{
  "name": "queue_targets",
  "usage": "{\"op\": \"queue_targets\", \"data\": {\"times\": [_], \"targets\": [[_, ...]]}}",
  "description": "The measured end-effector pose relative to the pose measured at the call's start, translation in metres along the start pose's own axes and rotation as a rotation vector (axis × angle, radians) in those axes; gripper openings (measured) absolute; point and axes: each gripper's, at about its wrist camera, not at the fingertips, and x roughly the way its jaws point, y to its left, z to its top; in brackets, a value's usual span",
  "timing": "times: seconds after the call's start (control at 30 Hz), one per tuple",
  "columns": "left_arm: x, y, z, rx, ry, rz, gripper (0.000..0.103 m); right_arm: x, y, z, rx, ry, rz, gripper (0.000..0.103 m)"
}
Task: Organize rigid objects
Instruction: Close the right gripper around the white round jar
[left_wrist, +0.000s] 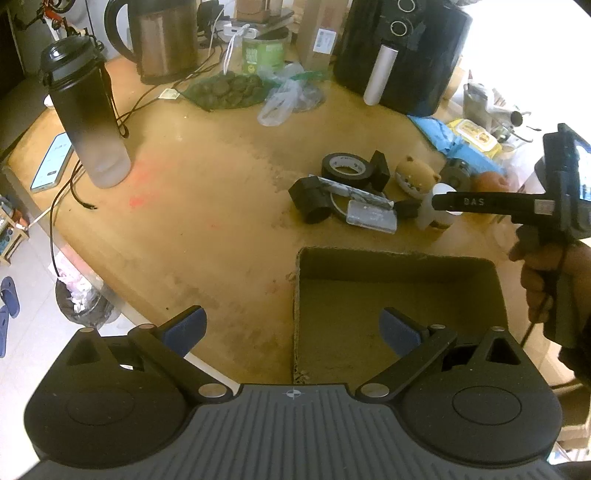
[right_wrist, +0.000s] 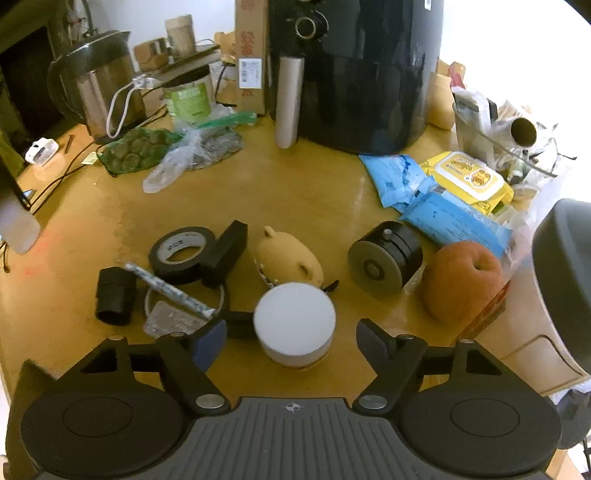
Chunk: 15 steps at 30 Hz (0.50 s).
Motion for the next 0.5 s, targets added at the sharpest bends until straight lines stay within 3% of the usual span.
{"op": "queue_targets", "data": {"times": [0.27, 0.5], "targets": [[0.001, 0.006, 0.001, -0.038, 0.001, 0.003, 0.102, 0.021, -0.001, 0.004, -0.02, 0.022, -0.002, 0.058], [0.001, 0.007, 0.002, -0.058, -0.009, 0.003, 0.102, 0.03, 0.001, 0.004, -0.026, 0.036, -0.011, 0.057]]}}
